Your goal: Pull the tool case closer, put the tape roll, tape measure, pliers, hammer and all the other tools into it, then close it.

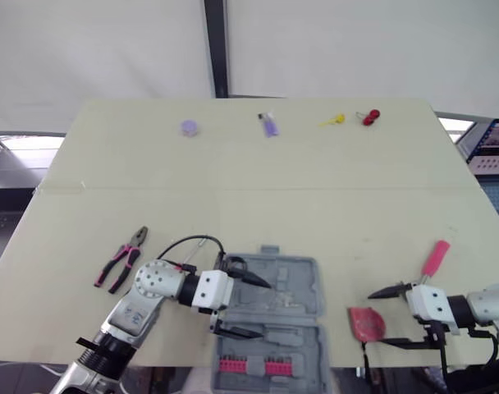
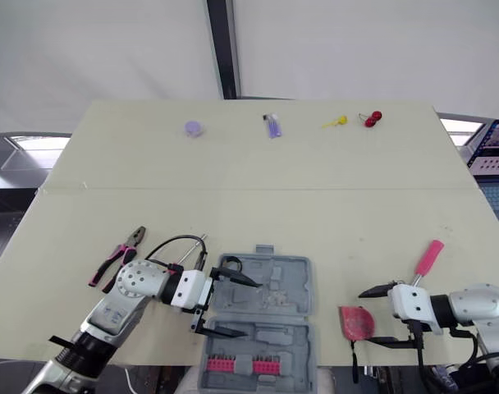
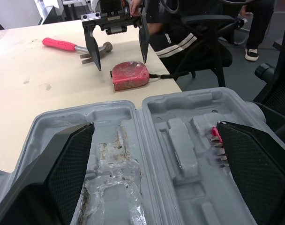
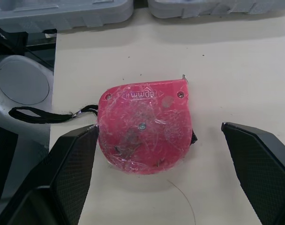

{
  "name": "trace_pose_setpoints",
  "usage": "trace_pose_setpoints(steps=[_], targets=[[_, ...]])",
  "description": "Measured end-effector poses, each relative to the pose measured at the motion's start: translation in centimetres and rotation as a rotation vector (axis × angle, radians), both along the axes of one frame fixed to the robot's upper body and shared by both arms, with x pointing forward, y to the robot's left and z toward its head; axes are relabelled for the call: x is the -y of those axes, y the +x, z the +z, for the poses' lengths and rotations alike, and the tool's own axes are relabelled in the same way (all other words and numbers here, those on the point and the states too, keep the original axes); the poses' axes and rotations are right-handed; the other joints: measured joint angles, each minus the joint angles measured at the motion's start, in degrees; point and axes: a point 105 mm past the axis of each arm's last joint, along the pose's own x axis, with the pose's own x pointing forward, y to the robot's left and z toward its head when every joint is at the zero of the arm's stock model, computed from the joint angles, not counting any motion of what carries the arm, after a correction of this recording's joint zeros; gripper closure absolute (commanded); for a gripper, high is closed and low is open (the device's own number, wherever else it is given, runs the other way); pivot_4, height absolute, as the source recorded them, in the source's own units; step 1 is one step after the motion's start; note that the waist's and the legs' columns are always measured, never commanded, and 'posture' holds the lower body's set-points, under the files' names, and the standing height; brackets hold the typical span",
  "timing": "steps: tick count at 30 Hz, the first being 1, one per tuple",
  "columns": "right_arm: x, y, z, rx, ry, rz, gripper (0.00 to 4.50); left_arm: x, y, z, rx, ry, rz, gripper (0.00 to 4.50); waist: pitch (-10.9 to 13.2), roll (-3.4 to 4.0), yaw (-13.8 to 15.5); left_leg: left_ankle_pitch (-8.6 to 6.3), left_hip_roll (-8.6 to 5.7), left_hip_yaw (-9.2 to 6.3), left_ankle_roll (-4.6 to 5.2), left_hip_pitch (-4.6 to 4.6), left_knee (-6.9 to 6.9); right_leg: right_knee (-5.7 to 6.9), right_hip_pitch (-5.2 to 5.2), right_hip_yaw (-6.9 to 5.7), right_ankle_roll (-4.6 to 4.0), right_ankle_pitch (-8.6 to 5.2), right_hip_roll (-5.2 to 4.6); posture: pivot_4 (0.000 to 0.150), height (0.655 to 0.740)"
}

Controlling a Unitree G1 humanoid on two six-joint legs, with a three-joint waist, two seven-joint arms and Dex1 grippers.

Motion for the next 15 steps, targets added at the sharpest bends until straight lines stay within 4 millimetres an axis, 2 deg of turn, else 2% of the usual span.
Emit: trace_pose_setpoints(steps=[8,15], targets=[[-0.52,-0.76,-0.36,-0.004,-0.002,0.017,0.08,0.06,0.03,0.09,0.003,-0.001,-0.002,0.00,0.0,0.00,0.1,0.00,0.00,0.00,0.00,0.00,0.01,0.00,0.00,0.00,0.00,0.00,0.00,0.150,0.7400],[-0.88,-0.38,-0.91,0.018,0.006,-0.017,0.08,0.10,0.10,0.16,0.000,0.001,-0.003,0.00,0.0,0.01,0.1,0.00,0.00,0.00,0.00,0.00,0.00,0.00,0.00,0.00,0.00,0.00,0.00,0.150,0.7400]])
